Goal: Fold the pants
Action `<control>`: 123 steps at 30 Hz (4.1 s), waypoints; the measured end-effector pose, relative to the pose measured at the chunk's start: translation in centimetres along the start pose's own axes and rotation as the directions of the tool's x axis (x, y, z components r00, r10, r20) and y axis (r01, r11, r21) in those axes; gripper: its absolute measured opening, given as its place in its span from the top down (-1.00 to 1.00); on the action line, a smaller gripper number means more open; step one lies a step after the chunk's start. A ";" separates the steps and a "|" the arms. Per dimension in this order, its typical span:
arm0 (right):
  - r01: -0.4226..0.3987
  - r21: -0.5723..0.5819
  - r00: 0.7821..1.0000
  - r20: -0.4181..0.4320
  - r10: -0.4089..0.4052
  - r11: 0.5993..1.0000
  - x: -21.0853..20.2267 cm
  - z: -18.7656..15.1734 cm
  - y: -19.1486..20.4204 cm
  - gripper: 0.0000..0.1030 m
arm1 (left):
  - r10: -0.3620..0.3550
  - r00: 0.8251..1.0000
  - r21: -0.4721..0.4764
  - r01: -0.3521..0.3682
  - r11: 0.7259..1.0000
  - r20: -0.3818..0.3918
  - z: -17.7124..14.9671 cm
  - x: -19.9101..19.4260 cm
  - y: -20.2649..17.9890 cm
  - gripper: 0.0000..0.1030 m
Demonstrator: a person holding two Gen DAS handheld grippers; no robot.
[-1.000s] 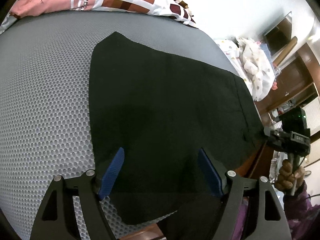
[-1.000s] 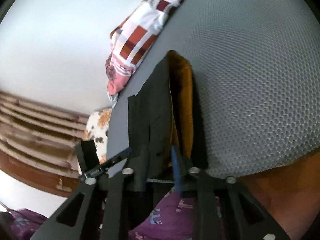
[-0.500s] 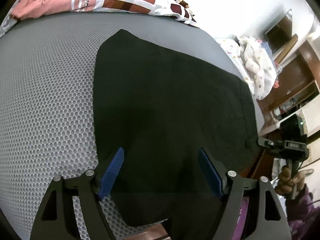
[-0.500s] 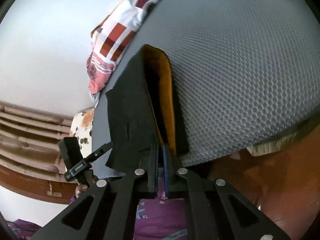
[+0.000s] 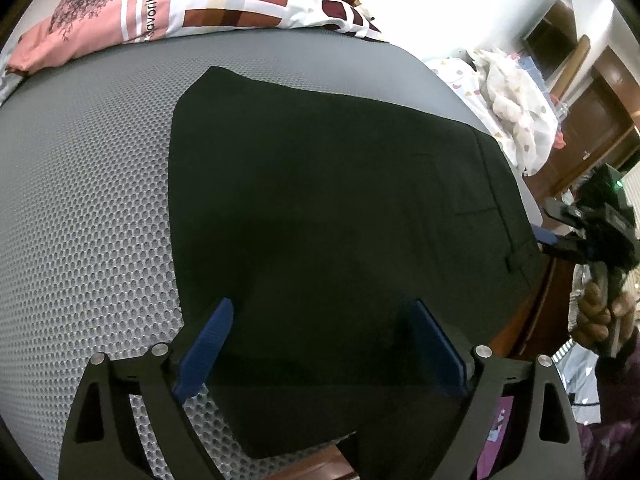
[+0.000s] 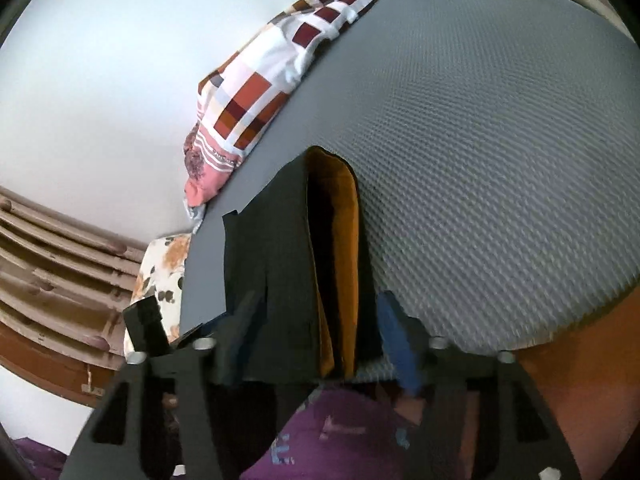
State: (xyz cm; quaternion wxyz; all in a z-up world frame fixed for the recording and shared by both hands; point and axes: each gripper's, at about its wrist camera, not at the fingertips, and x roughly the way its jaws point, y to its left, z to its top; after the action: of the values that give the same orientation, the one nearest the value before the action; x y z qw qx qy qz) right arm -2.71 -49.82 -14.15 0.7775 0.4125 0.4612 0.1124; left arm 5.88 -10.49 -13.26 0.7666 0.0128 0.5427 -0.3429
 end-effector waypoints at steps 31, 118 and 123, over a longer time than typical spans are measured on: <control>0.102 -0.123 0.995 0.006 -0.102 0.987 5.9 6.5 1.8 -0.11 | 0.016 0.994 -0.040 -0.012 0.999 0.106 -0.6 0.6 -0.1 -0.98; 0.282 -0.405 0.958 0.063 -0.281 0.870 5.3 1.1 7.7 0.58 | 0.051 0.984 -0.215 -0.013 0.976 0.173 0.7 0.1 5.4 -0.99; 0.278 -0.365 0.958 0.033 -0.286 0.888 6.2 1.4 6.0 0.64 | 0.124 0.970 -0.229 -0.075 0.970 0.209 -0.1 -1.1 5.9 -0.99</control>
State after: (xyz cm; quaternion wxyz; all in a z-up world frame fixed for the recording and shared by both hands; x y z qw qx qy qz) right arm 3.10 -43.31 -13.20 0.8437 0.1878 0.4954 0.0867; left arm 8.81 -5.45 -14.45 0.8354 -0.0831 0.4869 -0.2410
